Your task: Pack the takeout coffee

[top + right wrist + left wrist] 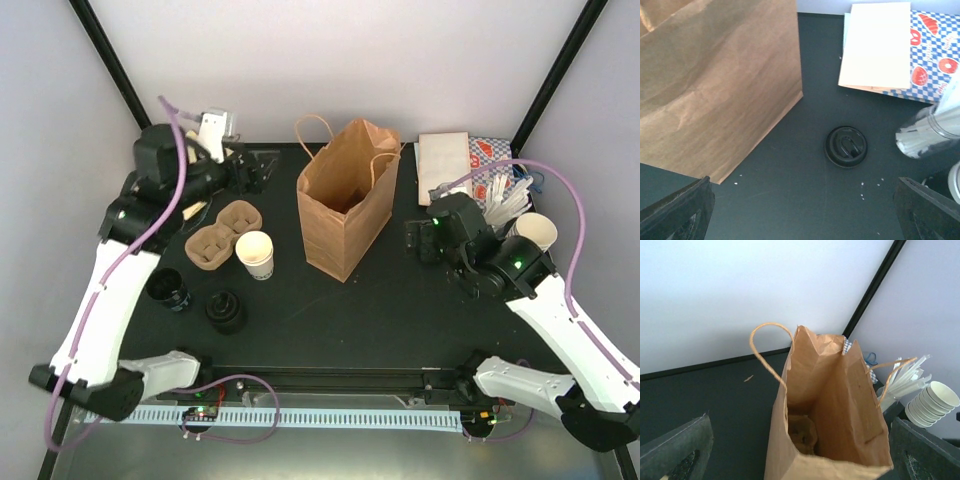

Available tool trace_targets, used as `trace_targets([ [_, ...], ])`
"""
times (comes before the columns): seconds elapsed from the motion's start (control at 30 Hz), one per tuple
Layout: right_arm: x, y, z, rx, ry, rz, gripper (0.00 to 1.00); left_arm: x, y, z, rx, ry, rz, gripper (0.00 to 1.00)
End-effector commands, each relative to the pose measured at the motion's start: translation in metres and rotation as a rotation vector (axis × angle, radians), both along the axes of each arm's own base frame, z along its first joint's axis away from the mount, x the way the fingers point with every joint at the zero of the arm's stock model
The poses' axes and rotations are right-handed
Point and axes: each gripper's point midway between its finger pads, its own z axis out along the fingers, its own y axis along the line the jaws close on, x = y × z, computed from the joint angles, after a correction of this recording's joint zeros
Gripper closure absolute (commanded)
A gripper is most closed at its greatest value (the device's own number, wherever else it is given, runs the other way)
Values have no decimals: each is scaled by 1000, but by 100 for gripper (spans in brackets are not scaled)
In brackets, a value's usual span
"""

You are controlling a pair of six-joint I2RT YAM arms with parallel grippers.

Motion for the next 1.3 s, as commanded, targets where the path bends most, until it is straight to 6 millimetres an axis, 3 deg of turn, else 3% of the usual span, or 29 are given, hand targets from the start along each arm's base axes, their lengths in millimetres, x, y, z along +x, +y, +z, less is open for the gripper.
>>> trace_targets([
  [0.0,-6,-27,11,-18,-13,-117,0,-30,29,-9,29,15,95,1],
  [0.27,-11,-100,31,-23,10,-400,2,-76,42,-57,50,89,85,1],
  [0.43,-25,-143,57,-6,-57,-588,11,-101,51,-73,108,18,57,1],
  [0.57,-33,-168,61,-41,-60,-698,22,-112,59,-87,143,-13,63,1],
  [0.73,-35,-191,49,-23,15,-798,33,-120,60,-115,121,-4,63,1],
  [0.93,-38,-204,38,69,45,-900,41,-121,56,-148,117,27,40,1],
  [1.07,-42,-222,39,64,-1,-1007,48,-122,50,-154,96,15,9,1],
  [1.27,-29,-233,22,84,70,-1049,49,-123,48,-157,86,-31,-8,1],
])
